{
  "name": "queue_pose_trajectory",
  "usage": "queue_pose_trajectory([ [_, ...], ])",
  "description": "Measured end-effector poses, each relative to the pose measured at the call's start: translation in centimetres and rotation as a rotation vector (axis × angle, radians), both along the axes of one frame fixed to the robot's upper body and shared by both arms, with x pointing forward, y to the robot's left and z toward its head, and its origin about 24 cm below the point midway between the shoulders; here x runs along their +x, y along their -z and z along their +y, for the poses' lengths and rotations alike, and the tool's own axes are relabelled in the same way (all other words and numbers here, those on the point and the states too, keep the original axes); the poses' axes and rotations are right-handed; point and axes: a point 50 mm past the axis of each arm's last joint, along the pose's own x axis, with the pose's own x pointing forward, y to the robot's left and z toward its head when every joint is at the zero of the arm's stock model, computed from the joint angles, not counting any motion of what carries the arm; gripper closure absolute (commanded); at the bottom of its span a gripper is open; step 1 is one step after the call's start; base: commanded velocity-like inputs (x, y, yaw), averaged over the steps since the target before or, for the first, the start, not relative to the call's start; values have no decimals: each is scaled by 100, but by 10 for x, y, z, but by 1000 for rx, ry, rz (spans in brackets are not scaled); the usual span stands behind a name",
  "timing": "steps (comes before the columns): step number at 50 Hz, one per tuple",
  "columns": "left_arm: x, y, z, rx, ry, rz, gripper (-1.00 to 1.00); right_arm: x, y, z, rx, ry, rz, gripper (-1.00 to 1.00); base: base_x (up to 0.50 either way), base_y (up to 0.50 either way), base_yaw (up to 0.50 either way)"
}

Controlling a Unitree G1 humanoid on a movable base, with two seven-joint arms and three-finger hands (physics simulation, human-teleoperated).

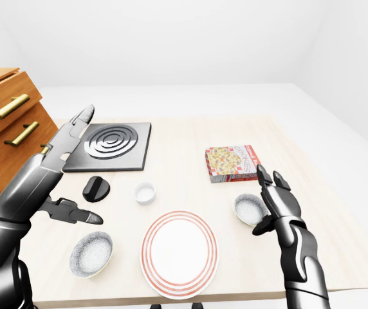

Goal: Pick the akita bowl next to the plate and place it on the plate.

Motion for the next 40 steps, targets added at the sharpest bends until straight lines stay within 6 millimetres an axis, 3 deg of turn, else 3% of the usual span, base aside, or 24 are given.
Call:
queue_pose_trajectory([
  [40,0,-1,0,3,1,-3,-100,-4,11,0,2,18,19,-100,0,0,0],
])
